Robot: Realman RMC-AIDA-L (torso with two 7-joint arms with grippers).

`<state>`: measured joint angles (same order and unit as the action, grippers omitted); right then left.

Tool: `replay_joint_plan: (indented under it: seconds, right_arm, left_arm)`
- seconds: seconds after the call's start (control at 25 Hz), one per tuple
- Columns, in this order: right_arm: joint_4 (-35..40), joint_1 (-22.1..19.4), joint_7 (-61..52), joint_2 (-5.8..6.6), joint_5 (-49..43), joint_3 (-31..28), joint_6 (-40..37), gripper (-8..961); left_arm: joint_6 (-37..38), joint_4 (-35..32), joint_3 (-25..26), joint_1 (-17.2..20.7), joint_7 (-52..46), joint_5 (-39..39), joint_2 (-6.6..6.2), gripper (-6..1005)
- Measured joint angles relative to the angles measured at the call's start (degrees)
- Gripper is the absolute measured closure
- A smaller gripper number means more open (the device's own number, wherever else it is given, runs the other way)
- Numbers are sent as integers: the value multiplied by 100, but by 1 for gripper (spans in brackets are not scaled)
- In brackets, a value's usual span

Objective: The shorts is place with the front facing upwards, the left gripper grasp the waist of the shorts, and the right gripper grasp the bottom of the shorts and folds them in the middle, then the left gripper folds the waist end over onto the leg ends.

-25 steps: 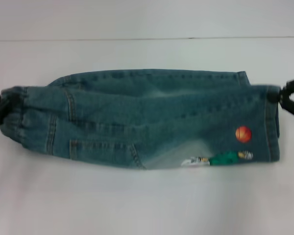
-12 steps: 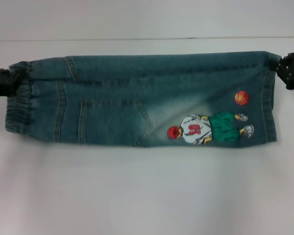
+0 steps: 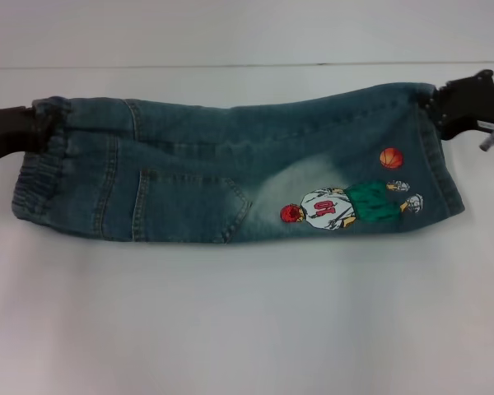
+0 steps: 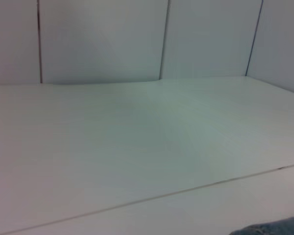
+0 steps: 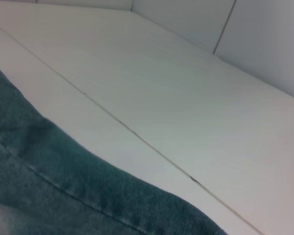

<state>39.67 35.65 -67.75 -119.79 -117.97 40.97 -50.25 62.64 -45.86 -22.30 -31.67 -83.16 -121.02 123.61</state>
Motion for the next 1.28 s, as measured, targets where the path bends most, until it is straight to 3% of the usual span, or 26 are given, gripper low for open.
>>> replay_joint_plan:
  seconds: [0.4,0.68,0.8,1.12,1.24,1.28]
  right_arm:
    - [-466,192,7,-12,-7,488,788,865]
    - [-467,66,-63,-11,23,554,712,858]
    - [-397,-16,-129,-7,31,540,483,855]
    - [-179,-192,-191,-4,86,524,368,552]
    - [-168,-247,-150,-7,161,547,339,406]
    - [-167,-261,-143,-6,168,550,316,390]
  left_arm:
    - [-659,293,-358,-137,101,1,20,951]
    - [-709,243,-529,-70,106,-47,34,950]
    - [-764,241,-583,-43,47,-73,45,875]
    - [-923,-174,-1063,2,-783,-888,47,591]
    - [-947,-353,-1110,3,-992,-1064,47,344]
    - [-948,-409,-1143,5,-1049,-1136,47,323]
